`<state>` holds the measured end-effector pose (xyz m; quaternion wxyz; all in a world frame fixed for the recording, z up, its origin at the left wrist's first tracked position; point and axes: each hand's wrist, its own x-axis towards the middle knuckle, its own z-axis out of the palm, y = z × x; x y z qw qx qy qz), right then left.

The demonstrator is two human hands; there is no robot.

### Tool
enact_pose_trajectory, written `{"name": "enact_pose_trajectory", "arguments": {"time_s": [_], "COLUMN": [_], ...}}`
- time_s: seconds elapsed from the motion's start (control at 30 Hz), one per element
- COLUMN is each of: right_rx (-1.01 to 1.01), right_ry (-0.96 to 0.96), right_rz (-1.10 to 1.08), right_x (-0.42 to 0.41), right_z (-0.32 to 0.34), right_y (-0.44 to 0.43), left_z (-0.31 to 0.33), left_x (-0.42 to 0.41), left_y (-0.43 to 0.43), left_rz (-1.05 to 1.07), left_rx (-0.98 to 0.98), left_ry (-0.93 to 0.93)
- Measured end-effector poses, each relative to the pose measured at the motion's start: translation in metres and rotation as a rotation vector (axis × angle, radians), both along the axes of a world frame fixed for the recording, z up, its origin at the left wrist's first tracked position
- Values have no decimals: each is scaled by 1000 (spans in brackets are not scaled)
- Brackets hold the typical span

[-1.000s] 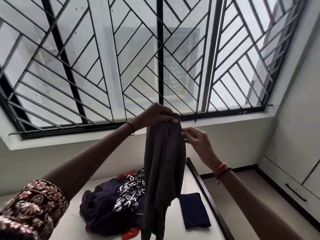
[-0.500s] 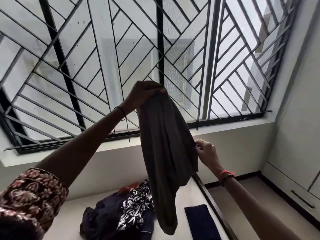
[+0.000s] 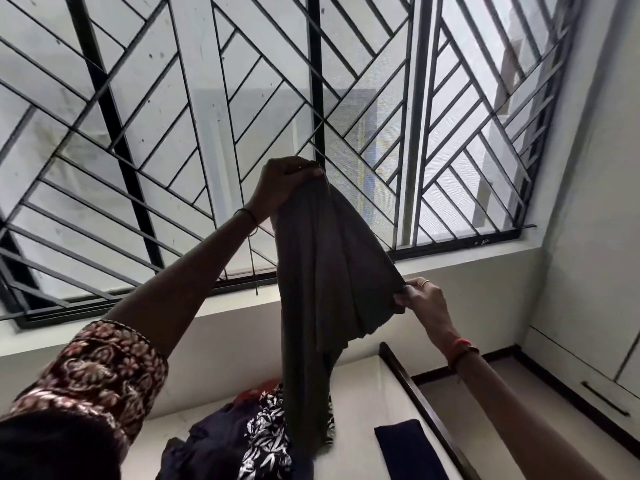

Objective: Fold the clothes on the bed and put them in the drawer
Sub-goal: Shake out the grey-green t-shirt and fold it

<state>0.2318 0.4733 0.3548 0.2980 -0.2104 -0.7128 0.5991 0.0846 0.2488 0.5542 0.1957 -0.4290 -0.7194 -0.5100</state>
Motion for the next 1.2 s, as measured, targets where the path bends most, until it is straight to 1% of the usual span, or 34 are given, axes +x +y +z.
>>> {"name": "enact_pose_trajectory", "arguments": {"time_s": [0.13,0.17,0.2,0.27,0.33,0.37,0.43,0.57,0.63,0.7,0.73,0.8,0.87,1.0,1.07,1.2], "right_rx": [-143,-151,-129,1,183,234,219,29,-190,-489,-602,-719,-756,-738,-764,-839], "right_ry": [89,111,129,140,76,51,30,-2,20,70,94,116,139,167,186,218], "right_rz": [9,2,-7,-28,-75,-89,-92,-75,-50,-8,6,17,17,-13,-9,102], "right_x": [2,2,0,-2,-3,-2,-3,-10,-13,-13,-13,-13,-13,-9,-9,-11], "right_z": [-6,-9,-13,-23,-34,-38,-45,-55,-57,-56,-54,-53,-54,-53,-55,-60], "right_y": [-14,-17,-19,-23,-25,-26,-28,-26,-26,-30,-30,-26,-22,-18,-18,-26], "left_z": [3,3,3,4,6,8,11,13,10,6,4,0,-2,-3,-3,-2], "left_x": [-8,-9,-10,-13,-16,-17,-20,-27,-31,-31,-31,-31,-32,-33,-33,-31], "left_y": [4,5,6,8,9,9,10,12,13,15,17,20,23,26,28,34], "left_rz": [31,39,48,70,82,86,91,98,100,103,99,91,80,48,26,-11], "left_rx": [1,3,12,38,58,65,72,71,63,46,41,36,39,43,67,104], "left_ry": [-1,-5,-8,-4,-7,-7,-4,-20,-37,-40,-40,-44,-51,-49,-51,-69]}}
